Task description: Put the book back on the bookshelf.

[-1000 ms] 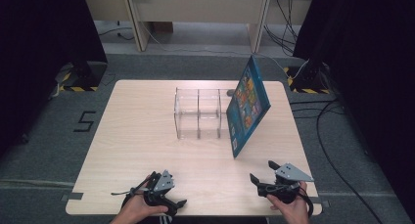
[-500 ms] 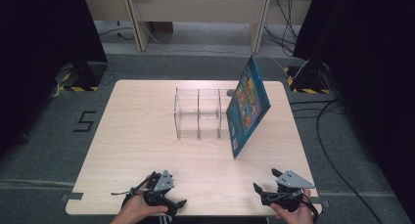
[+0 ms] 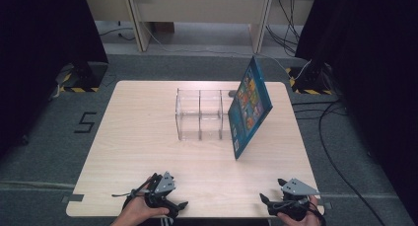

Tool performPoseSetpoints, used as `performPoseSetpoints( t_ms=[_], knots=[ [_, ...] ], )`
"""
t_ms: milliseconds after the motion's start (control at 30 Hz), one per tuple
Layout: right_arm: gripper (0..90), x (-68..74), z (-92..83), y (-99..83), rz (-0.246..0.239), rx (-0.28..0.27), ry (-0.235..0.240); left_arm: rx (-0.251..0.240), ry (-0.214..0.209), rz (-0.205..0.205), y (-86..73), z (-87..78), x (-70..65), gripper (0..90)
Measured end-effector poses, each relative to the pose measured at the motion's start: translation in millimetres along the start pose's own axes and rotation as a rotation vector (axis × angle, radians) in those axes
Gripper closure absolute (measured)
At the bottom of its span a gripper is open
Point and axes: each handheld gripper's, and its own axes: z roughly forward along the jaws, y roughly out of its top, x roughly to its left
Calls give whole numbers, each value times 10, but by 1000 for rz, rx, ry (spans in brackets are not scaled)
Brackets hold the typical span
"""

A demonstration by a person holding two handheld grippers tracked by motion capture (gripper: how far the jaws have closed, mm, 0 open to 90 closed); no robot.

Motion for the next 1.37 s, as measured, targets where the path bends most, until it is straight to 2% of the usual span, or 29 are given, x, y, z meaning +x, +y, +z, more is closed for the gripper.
performPoseSetpoints(
  t_ms=[500, 767, 833, 1367],
  knots=[
    [159, 19, 10, -90, 0, 62, 20, -1, -1, 0, -1, 0, 0, 0],
    [152, 42, 72, -139, -10, 149, 28, 0, -1, 1, 1, 1, 1, 0],
    [156, 50, 78, -138, -24, 149, 28, 1, -2, 2, 2, 2, 1, 0],
    [152, 53, 84, -149, -18, 137, 24, 0, -3, 3, 2, 2, 1, 0]
  ],
)
